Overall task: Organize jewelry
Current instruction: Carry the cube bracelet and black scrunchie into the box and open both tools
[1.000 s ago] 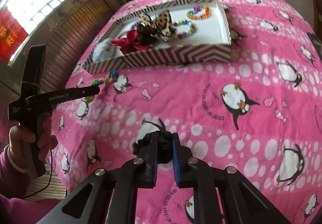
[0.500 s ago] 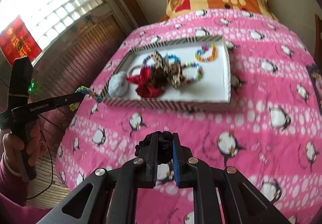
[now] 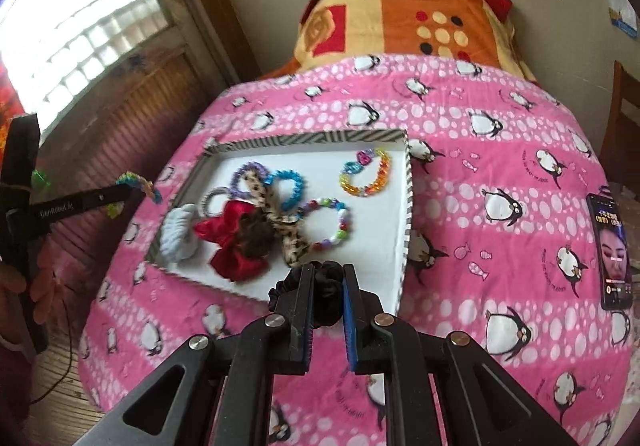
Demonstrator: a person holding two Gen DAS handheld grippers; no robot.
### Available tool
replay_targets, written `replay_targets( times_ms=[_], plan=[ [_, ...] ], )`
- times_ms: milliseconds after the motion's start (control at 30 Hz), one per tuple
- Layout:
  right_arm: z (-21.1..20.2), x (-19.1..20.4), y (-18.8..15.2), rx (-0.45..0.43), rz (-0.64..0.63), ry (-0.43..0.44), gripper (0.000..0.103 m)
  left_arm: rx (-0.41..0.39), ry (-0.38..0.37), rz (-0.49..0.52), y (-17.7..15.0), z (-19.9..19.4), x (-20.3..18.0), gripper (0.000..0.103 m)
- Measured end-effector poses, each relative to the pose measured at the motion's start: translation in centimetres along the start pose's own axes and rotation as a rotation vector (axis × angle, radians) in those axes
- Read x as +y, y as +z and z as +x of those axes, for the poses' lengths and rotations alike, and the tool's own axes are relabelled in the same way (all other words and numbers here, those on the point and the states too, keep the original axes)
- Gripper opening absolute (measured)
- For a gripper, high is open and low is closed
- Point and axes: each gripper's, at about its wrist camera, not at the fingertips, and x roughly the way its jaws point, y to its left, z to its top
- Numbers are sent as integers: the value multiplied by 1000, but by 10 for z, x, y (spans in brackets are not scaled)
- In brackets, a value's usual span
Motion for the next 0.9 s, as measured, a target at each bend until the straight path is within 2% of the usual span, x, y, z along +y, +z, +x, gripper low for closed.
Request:
replay_targets(
  times_ms=[300,400,500,633,667,733,800,900],
  plan=[
    [56,-9,10,104,11,-1,11,53,51,-47,40,75,16,12],
    [71,-11,12,133,2,-25,11,74,64,-48,46,98,19,12],
    [83,-14,13,165,-1,-99,12,105,88,-61,47,121,25,12],
    [92,-15,13,183,0,-112,12,136,124,-70,45,141,31,12],
    [93,-15,12,187,-2,-120,14,142,133,-72,45,144,33,12],
    [94,-16,12,182,-1,-128,27,148,142,-81,44,147,36,12],
    [90,-15,12,163,11,-88,41,153,155,-97,44,146,38,12],
    [82,-7,13,138,-26,-111,41,141,154,-115,41,139,38,15]
  ],
)
